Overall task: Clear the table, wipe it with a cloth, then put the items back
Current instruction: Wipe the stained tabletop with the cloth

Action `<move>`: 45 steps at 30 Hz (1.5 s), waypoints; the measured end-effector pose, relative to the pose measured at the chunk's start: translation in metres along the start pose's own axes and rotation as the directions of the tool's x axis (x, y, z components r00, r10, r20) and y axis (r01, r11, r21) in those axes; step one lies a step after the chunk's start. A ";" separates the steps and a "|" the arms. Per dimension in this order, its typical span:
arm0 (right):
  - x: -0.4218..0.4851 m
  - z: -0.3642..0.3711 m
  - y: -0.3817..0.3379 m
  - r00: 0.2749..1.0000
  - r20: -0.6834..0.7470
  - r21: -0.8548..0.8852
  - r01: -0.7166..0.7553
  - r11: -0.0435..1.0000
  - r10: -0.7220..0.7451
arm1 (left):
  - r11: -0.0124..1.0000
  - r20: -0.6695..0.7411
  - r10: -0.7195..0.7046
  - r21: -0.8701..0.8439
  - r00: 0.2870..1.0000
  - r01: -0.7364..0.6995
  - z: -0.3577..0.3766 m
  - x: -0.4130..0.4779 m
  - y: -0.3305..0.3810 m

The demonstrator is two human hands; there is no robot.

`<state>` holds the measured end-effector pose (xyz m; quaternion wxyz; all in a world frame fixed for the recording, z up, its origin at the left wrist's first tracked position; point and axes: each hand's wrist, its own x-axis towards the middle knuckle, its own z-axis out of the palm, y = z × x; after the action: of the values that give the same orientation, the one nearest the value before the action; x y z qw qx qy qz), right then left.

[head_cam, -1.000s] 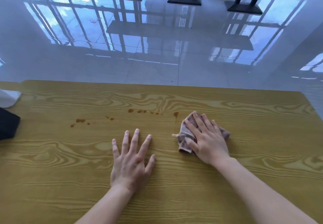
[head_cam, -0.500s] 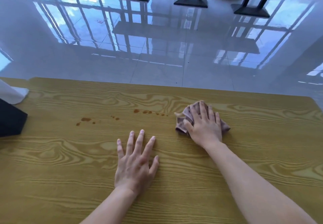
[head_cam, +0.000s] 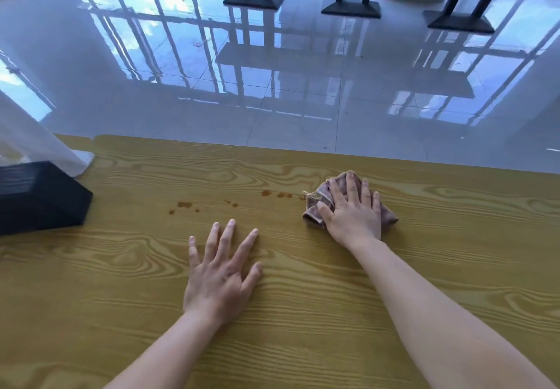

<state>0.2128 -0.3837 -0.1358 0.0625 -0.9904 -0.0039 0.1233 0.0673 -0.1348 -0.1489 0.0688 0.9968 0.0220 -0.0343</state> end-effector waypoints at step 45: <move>0.006 0.010 -0.098 0.924 -0.008 -0.041 0.381 0.924 -0.382 | 0.994 -0.068 -0.086 -0.070 0.994 0.082 0.000 0.000 -0.001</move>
<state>0.2165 -0.2855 -0.1346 0.0660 -0.9727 -0.1983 0.1008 0.0670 -0.1343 -0.1487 0.0999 0.9927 0.0675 -0.0011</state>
